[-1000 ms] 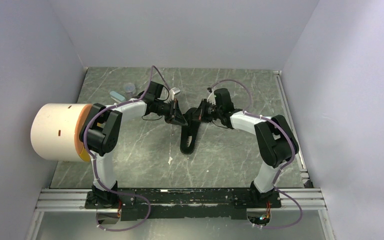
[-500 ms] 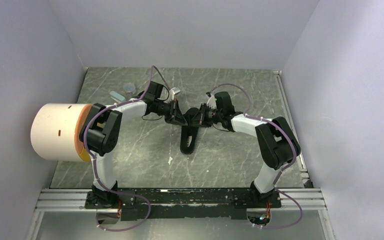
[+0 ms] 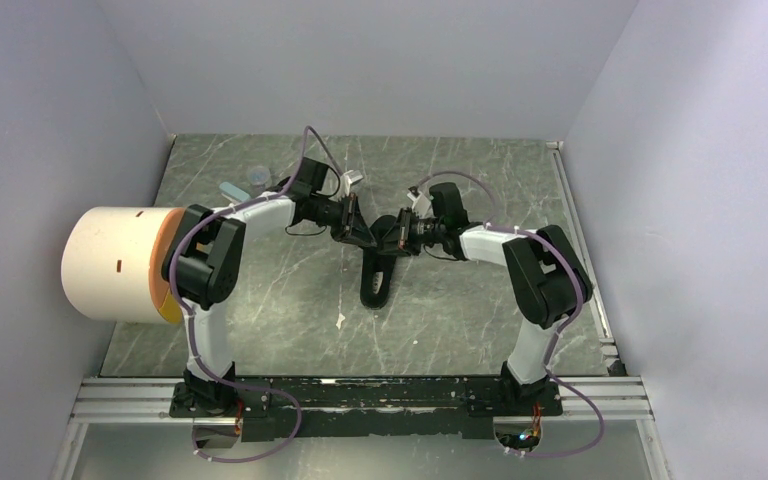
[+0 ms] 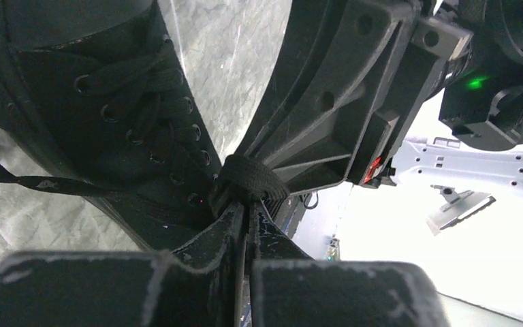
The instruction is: Tie the shoes
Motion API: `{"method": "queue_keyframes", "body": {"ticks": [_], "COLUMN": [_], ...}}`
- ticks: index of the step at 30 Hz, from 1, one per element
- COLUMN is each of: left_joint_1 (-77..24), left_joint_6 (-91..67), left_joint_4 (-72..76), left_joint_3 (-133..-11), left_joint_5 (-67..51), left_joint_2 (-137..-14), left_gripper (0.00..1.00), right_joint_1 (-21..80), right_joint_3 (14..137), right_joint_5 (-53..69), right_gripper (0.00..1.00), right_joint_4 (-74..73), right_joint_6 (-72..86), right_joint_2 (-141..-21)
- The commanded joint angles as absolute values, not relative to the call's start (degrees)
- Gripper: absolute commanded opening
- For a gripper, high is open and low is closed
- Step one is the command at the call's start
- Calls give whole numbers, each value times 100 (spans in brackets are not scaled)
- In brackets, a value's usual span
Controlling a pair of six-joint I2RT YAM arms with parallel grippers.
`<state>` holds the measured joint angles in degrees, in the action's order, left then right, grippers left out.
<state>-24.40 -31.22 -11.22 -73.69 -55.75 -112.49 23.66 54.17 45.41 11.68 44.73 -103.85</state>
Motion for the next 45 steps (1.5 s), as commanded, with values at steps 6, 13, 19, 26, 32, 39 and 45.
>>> {"method": "queue_keyframes", "body": {"ticks": [6, 13, 19, 26, 32, 39, 45], "left_joint_1": [-2224, -1942, -1987, -2453, -2615, -2658, -2663], "left_joint_6": [-1965, -1503, -1799, -1972, -2155, -2289, -2281], "left_joint_4": [-2084, -2504, -2020, -1635, -1387, -1204, -1223], "left_joint_3": [-7635, -7016, -6314, -6387, -6535, -6604, -6688], "left_joint_5": [-4777, -4102, -4768, -5242, -5252, -5313, -5349], "left_joint_2": [-10997, -10194, -9994, -10466, -10738, -10985, -11105], "left_gripper": [50, 85, 68, 50, 44, 34, 25], "right_joint_1": [2368, 2355, 2329, 2327, 2329, 2324, 2324], "right_joint_3": [5253, 5339, 5364, 5343, 5361, 5386, 5396], "right_joint_5": [4534, 4479, 4509, 4518, 4492, 4500, 4482], "right_gripper": [0, 0, 0, 0, 0, 0, 0], "right_joint_4": [1681, 1594, 1592, 1706, 1708, 1756, 1693], "right_joint_6": [4855, 4758, 4757, 4849, 4871, 4917, 4893], "right_joint_2": [-10661, -10732, -10773, -10758, -10732, -10760, -10714]}}
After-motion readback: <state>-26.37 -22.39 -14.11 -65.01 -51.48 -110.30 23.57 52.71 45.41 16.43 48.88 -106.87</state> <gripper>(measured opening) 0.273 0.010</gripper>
